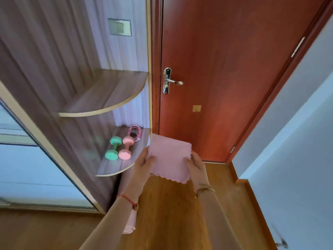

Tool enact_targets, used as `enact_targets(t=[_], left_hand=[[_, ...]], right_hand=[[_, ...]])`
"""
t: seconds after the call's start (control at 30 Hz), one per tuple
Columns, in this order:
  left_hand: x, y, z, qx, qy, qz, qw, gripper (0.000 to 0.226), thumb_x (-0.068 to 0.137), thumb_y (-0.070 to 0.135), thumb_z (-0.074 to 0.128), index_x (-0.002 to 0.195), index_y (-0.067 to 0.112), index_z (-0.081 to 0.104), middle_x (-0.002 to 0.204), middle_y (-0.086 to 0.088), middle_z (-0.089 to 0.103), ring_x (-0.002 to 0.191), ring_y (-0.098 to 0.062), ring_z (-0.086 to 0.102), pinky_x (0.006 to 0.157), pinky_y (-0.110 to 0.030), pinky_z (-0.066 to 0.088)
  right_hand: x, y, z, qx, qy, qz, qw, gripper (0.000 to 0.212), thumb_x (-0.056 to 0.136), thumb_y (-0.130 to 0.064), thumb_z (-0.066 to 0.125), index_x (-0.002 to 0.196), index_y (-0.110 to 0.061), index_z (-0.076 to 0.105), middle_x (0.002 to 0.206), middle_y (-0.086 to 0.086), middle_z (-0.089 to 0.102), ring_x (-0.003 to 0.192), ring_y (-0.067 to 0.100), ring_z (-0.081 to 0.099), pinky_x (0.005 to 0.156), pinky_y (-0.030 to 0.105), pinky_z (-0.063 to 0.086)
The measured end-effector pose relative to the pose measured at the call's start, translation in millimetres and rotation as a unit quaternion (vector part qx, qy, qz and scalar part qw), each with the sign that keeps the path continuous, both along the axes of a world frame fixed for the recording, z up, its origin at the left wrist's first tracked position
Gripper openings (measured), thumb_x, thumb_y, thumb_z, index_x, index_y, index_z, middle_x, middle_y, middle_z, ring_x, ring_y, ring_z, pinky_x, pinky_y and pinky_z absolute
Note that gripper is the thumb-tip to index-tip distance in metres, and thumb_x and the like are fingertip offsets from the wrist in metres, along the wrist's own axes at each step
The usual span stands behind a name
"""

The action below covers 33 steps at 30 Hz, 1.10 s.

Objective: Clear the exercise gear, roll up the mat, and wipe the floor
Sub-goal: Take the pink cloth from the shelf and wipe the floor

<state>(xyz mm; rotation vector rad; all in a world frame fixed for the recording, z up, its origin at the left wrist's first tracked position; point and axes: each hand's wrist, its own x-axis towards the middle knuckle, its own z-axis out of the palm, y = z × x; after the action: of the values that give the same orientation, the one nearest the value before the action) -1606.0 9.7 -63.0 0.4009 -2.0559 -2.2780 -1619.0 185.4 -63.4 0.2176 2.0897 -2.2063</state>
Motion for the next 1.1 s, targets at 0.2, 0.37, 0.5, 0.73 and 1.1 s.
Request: enact_targets(t=[0.2, 0.37, 0.5, 0.73, 1.1], left_hand=[[-62, -82, 36, -0.025, 0.043, 0.06, 0.997, 0.024, 0.096, 0.01, 0.053, 0.118, 0.018, 0.061, 0.09, 0.006, 0.068, 0.079, -0.01, 0.062, 0.069, -0.026, 0.053], [-131, -148, 75, -0.071, 0.082, 0.098, 0.989, 0.023, 0.081, 0.008, 0.058, 0.1, 0.018, 0.066, 0.076, 0.012, 0.071, 0.069, -0.004, 0.063, 0.065, -0.03, 0.056], [-204, -195, 108, -0.125, 0.087, 0.152, 0.977, 0.035, 0.07, 0.007, 0.054, 0.104, 0.011, 0.064, 0.071, 0.02, 0.067, 0.067, 0.002, 0.058, 0.062, -0.015, 0.05], [-314, -270, 112, -0.251, -0.022, 0.209, 0.945, 0.071, 0.06, 0.023, 0.05, 0.128, 0.018, 0.067, 0.104, 0.001, 0.069, 0.109, -0.02, 0.065, 0.099, -0.036, 0.051], [-383, -305, 80, -0.287, -0.087, 0.223, 0.928, 0.057, 0.074, 0.016, 0.063, 0.131, 0.019, 0.066, 0.12, -0.004, 0.073, 0.119, -0.018, 0.064, 0.107, -0.031, 0.046]], right_hand=[[-103, -80, 28, 0.039, 0.041, 0.098, 0.994, 0.016, 0.099, -0.006, 0.05, 0.111, -0.008, 0.061, 0.097, 0.002, 0.064, 0.089, 0.016, 0.059, 0.078, 0.026, 0.05], [-205, -146, 62, 0.033, 0.04, 0.145, 0.988, 0.026, 0.095, -0.005, 0.053, 0.118, -0.014, 0.061, 0.095, 0.004, 0.065, 0.084, 0.016, 0.06, 0.081, 0.034, 0.054], [-287, -194, 84, 0.029, 0.026, 0.192, 0.981, 0.02, 0.091, -0.006, 0.055, 0.1, -0.02, 0.066, 0.084, 0.006, 0.06, 0.077, 0.026, 0.056, 0.081, 0.043, 0.053], [-392, -260, 99, 0.051, 0.015, 0.27, 0.961, 0.028, 0.093, 0.001, 0.044, 0.116, -0.01, 0.056, 0.095, 0.014, 0.058, 0.092, 0.034, 0.063, 0.051, 0.034, 0.06], [-458, -289, 72, 0.291, 0.152, 0.304, 0.894, 0.029, 0.093, -0.021, 0.056, 0.069, -0.006, 0.063, 0.054, 0.007, 0.062, 0.029, 0.007, 0.047, 0.038, 0.018, 0.041]])
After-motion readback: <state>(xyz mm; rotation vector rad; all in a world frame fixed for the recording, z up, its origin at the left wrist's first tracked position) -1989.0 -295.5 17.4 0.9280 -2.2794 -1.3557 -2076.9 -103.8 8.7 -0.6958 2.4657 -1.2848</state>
